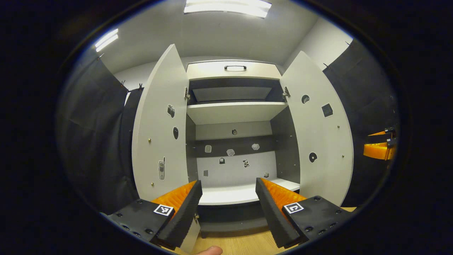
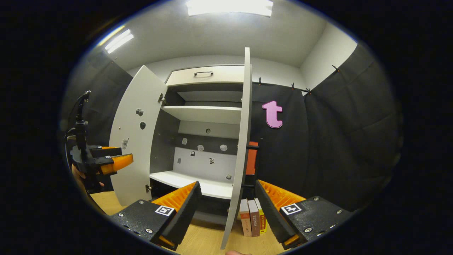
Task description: Open the right door of the double-door shoe cabinet with the right hand, and open the left door with the left hand.
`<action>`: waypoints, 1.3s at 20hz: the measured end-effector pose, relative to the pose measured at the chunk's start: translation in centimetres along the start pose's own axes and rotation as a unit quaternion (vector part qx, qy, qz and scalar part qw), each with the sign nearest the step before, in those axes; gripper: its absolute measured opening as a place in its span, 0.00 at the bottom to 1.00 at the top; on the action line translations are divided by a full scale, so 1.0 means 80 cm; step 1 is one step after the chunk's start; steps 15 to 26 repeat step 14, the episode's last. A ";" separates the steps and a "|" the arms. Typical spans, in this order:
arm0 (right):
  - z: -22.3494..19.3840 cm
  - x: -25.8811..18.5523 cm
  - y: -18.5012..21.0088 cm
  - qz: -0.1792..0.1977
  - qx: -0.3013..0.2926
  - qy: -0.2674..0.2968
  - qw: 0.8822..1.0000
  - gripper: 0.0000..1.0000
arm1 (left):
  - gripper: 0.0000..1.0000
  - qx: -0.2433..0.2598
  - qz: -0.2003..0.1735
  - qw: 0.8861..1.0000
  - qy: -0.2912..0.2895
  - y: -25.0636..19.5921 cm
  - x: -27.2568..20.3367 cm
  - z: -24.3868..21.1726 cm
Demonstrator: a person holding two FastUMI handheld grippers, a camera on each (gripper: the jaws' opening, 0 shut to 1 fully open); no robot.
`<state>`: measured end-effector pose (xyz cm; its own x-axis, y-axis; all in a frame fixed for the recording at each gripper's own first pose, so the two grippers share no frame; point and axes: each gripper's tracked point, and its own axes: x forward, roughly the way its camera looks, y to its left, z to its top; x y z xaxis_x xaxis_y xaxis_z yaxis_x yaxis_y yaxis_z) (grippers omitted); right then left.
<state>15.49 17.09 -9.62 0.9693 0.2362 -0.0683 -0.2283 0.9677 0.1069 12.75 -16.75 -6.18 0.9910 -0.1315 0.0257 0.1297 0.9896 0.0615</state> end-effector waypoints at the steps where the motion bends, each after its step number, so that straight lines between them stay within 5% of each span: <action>1: 0.000 0.001 -0.001 -0.001 0.000 -0.001 1.000 0.94 | 0.97 -0.002 0.001 1.000 0.001 0.003 0.002 -0.002; 26: -0.003 0.011 0.007 0.007 0.007 0.003 1.000 0.94 | 0.97 -0.013 0.000 1.000 0.006 0.022 0.002 0.006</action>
